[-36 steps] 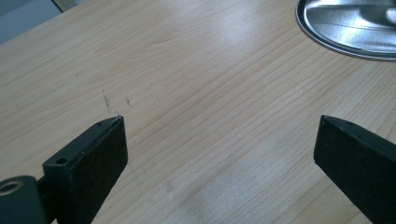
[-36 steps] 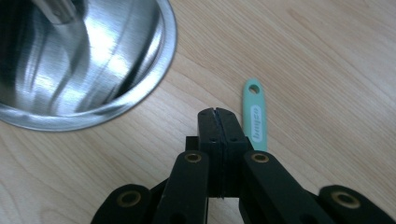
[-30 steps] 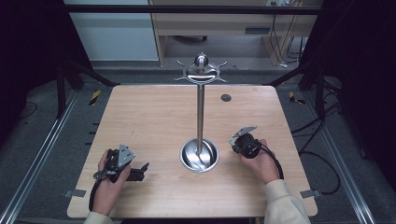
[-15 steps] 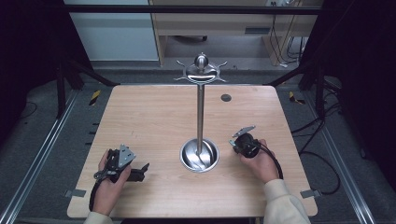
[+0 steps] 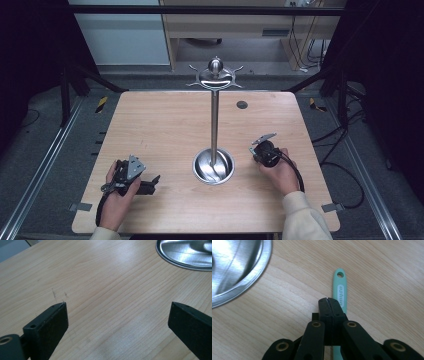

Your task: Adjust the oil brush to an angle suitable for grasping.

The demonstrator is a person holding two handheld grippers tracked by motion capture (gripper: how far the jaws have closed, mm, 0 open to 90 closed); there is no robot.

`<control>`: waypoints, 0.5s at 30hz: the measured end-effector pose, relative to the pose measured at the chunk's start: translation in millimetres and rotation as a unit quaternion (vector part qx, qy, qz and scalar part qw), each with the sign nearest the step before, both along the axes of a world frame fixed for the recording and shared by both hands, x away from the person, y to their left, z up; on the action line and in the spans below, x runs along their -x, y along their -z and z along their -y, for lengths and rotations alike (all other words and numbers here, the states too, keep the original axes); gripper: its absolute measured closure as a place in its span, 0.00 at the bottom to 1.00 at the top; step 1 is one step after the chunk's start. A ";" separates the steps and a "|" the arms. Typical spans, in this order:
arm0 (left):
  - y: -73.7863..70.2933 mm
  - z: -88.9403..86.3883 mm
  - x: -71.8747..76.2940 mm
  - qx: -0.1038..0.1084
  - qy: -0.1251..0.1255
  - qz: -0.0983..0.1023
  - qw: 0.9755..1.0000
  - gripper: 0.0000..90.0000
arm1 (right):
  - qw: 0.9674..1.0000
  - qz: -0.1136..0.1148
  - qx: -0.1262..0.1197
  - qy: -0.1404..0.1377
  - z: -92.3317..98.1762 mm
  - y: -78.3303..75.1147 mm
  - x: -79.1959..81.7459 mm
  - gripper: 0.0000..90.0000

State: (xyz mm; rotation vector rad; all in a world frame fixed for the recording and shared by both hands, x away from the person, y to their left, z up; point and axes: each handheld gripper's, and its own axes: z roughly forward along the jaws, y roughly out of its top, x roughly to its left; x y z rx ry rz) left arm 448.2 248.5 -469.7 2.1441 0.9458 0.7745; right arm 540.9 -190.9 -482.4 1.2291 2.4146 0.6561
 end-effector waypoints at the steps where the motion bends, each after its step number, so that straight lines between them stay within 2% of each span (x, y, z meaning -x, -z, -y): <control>1: 0.0 0.0 0.0 0.000 0.000 0.000 1.000 0.03 | 1.000 0.000 0.000 0.003 0.8 0.0 -0.5 1.00; 4: 0.0 0.2 0.2 -0.001 0.000 0.000 1.000 0.03 | 1.000 -0.001 -0.001 0.018 4.5 0.0 -2.3 1.00; 11: 0.2 0.4 0.0 -0.001 0.001 -0.001 1.000 0.03 | 0.999 -0.002 -0.004 0.035 10.8 0.0 -4.6 1.00; 15: 0.2 0.4 0.1 -0.001 0.001 -0.001 1.000 0.03 | 0.999 -0.003 -0.006 0.035 12.2 -0.1 -5.2 1.00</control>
